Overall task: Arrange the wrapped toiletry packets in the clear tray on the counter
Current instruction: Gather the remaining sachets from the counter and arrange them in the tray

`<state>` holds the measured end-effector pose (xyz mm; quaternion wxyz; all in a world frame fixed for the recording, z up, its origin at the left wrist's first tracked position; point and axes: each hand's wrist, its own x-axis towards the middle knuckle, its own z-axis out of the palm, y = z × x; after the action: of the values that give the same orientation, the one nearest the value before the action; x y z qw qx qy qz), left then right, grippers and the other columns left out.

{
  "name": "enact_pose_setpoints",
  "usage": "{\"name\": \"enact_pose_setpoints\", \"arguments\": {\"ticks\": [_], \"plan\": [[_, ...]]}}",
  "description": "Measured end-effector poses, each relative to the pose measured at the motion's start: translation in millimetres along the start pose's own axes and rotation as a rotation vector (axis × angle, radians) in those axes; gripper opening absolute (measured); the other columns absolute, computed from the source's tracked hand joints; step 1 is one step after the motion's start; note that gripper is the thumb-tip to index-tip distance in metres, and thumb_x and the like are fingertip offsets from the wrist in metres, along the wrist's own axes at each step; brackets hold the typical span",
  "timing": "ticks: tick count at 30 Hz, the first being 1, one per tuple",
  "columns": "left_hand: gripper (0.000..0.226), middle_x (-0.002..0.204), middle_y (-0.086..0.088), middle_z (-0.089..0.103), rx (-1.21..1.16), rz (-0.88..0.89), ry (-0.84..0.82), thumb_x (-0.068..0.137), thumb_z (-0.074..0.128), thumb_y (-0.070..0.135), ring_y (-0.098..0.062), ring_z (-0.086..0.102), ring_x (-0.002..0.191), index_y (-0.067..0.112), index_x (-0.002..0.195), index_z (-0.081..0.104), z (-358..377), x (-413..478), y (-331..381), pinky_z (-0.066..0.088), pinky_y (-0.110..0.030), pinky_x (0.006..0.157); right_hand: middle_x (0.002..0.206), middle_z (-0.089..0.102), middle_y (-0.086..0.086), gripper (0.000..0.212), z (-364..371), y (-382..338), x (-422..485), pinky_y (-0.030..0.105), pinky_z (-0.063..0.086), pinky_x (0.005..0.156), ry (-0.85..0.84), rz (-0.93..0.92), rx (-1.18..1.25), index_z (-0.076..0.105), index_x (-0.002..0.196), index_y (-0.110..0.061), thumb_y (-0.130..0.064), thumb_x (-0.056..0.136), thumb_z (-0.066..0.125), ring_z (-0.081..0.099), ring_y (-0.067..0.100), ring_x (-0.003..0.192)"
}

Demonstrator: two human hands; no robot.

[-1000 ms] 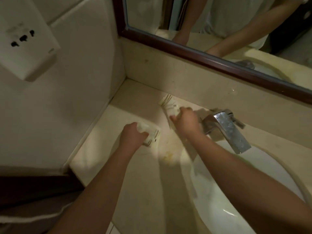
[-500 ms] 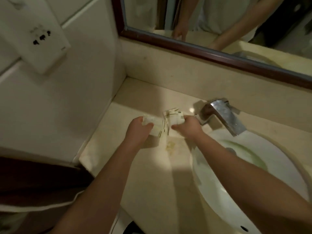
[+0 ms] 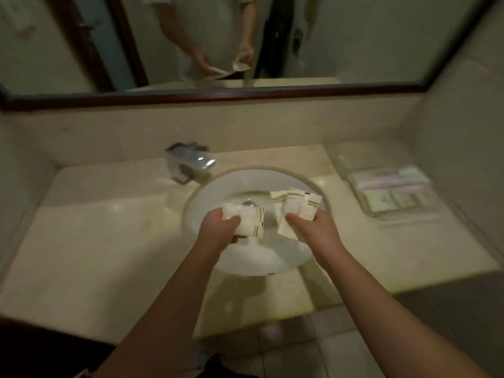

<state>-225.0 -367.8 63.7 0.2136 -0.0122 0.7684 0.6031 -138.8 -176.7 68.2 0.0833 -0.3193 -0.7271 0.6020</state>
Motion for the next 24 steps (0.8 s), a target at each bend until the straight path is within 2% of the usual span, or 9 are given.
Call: {"name": "enact_pose_setpoints", "arguments": {"ticks": [2,4,7,9,13,16,18,21,24], "plan": [[0.014,0.085,-0.002,0.071,-0.040,-0.021,-0.112,0.091,0.053,0.010,-0.014,0.072,0.061,0.016,0.098,0.063,50.1,-16.6,5.0,0.058,-0.029,0.059,0.090,0.077,-0.004,0.014,-52.5,11.7,-14.9,0.029,0.056,0.069,0.030,-0.009,0.025,0.073,0.089,-0.025,-0.024,0.076,0.077,0.072,0.012,0.081],[0.015,0.091,-0.002,0.073,-0.107,-0.051,-0.248,0.095,0.052,0.020,-0.013,0.074,0.070,0.017,0.100,0.066,103.3,-32.8,12.9,0.061,-0.030,0.064,0.086,0.077,-0.008,0.014,-100.4,23.1,-29.5,0.027,0.056,0.070,-0.013,-0.040,-0.036,0.074,0.089,-0.026,-0.026,0.075,0.077,0.072,0.008,0.080],[0.026,0.098,-0.007,0.076,-0.201,-0.085,-0.432,0.095,0.055,0.033,-0.021,0.073,0.089,0.012,0.104,0.069,164.7,-47.4,22.1,0.060,-0.037,0.073,0.085,0.076,-0.013,0.014,-149.1,36.6,-39.2,0.021,0.054,0.068,-0.081,-0.076,-0.140,0.075,0.090,-0.028,-0.026,0.076,0.076,0.071,0.001,0.080],[0.026,0.102,-0.016,0.074,-0.177,-0.070,-0.482,0.091,0.065,0.028,-0.030,0.071,0.094,0.007,0.104,0.070,194.0,-48.1,25.3,0.059,-0.045,0.079,0.086,0.076,-0.014,0.014,-174.5,44.0,-37.3,0.020,0.054,0.070,-0.113,-0.066,-0.171,0.074,0.089,-0.030,-0.026,0.076,0.077,0.071,0.000,0.080],[0.018,0.087,-0.016,0.073,-0.068,-0.061,-0.448,0.079,0.077,0.023,-0.028,0.071,0.079,0.007,0.088,0.073,244.5,-30.3,29.3,0.061,-0.044,0.072,0.084,0.075,-0.016,0.014,-215.1,52.5,-13.9,0.014,0.052,0.062,-0.130,-0.020,-0.187,0.072,0.092,-0.033,-0.032,0.078,0.074,0.069,-0.002,0.077],[0.012,0.078,-0.011,0.069,-0.098,-0.076,-0.400,0.077,0.077,0.017,-0.023,0.067,0.068,0.007,0.080,0.071,280.4,-1.2,28.2,0.059,-0.036,0.059,0.081,0.073,-0.011,0.004,-239.8,63.5,19.3,0.014,0.052,0.057,-0.105,-0.003,-0.208,0.068,0.085,-0.035,-0.033,0.084,0.070,0.069,0.000,0.073],[0.010,0.079,-0.010,0.070,-0.153,-0.142,-0.355,0.078,0.076,0.014,-0.020,0.069,0.065,0.007,0.080,0.070,302.5,22.1,31.4,0.058,-0.033,0.056,0.089,0.071,-0.008,0.002,-255.9,68.6,45.8,0.019,0.054,0.063,-0.067,0.055,-0.210,0.066,0.090,-0.033,-0.033,0.088,0.065,0.068,0.005,0.078],[0.009,0.080,-0.006,0.073,-0.214,-0.228,-0.303,0.080,0.075,0.014,-0.019,0.071,0.067,0.012,0.085,0.069,327.3,46.4,39.0,0.061,-0.036,0.062,0.102,0.072,-0.001,0.020,-276.5,68.0,78.3,0.035,0.059,0.078,-0.044,0.158,-0.101,0.067,0.110,-0.022,-0.026,0.092,0.060,0.069,0.016,0.091],[0.007,0.072,-0.001,0.075,-0.243,-0.235,-0.294,0.081,0.075,0.014,-0.015,0.072,0.063,0.014,0.084,0.068,342.5,68.2,48.6,0.061,-0.033,0.059,0.107,0.073,0.004,0.024,-293.0,63.6,110.1,0.045,0.058,0.086,-0.052,0.175,0.077,0.067,0.112,-0.016,-0.014,0.092,0.056,0.072,0.021,0.094]]}}
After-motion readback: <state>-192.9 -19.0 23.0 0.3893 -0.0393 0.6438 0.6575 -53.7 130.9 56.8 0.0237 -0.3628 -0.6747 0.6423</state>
